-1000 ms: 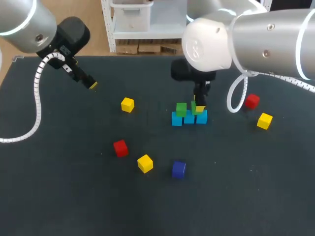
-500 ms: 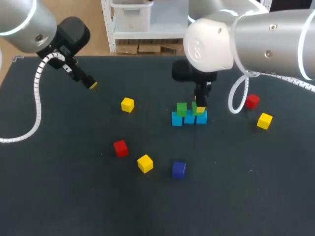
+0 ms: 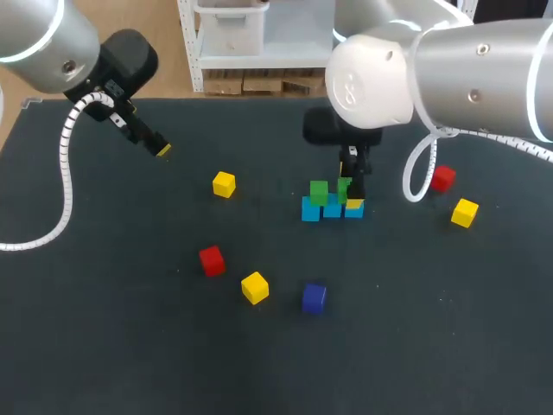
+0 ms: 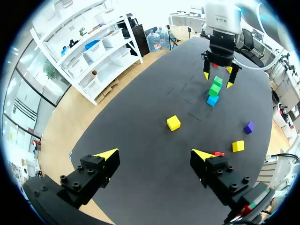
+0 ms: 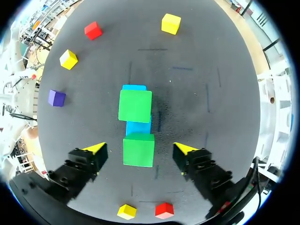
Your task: Place the blue cubes, place green cubes on the blue cubes, place the yellow cubes on the green cubes, then place the red cubes on the yellow cubes, and place purple cube on the red cubes.
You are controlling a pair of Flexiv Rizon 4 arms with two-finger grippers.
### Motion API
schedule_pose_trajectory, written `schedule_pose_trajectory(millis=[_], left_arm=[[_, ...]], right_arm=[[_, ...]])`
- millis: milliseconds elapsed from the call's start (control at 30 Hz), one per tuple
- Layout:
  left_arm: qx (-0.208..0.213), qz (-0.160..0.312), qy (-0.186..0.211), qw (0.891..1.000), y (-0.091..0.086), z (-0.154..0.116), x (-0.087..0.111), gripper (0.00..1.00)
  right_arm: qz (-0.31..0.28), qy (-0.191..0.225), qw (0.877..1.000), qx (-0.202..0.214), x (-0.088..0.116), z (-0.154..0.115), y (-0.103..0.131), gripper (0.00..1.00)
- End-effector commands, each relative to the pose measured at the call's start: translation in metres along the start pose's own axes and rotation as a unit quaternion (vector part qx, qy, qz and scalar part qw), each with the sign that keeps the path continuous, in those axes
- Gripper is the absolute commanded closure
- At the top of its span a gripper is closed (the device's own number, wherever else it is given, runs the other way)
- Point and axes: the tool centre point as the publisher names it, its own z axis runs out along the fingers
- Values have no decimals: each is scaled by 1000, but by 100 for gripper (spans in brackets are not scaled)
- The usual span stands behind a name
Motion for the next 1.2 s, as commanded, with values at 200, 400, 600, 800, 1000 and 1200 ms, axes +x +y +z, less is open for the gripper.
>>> schedule_pose_trajectory(millis=[200,400,600,800,1000,1200], left_arm=[[2,1,0,1000,2,1,0,0],[2,1,0,1000,2,1,0,0],[2,1,0,1000,2,1,0,0],[2,1,0,1000,2,1,0,0],[2,1,0,1000,2,1,0,0],[2,1,0,1000,2,1,0,0]], right_arm=[[23,-32,999,38,13,-21,11,0],[58,-42,996,53,29,-32,13,0],[99,-44,993,52,46,-37,13,0],[170,-46,983,45,72,-44,15,0],[196,-39,978,54,85,-48,21,0],[194,-36,978,62,90,-48,27,0]])
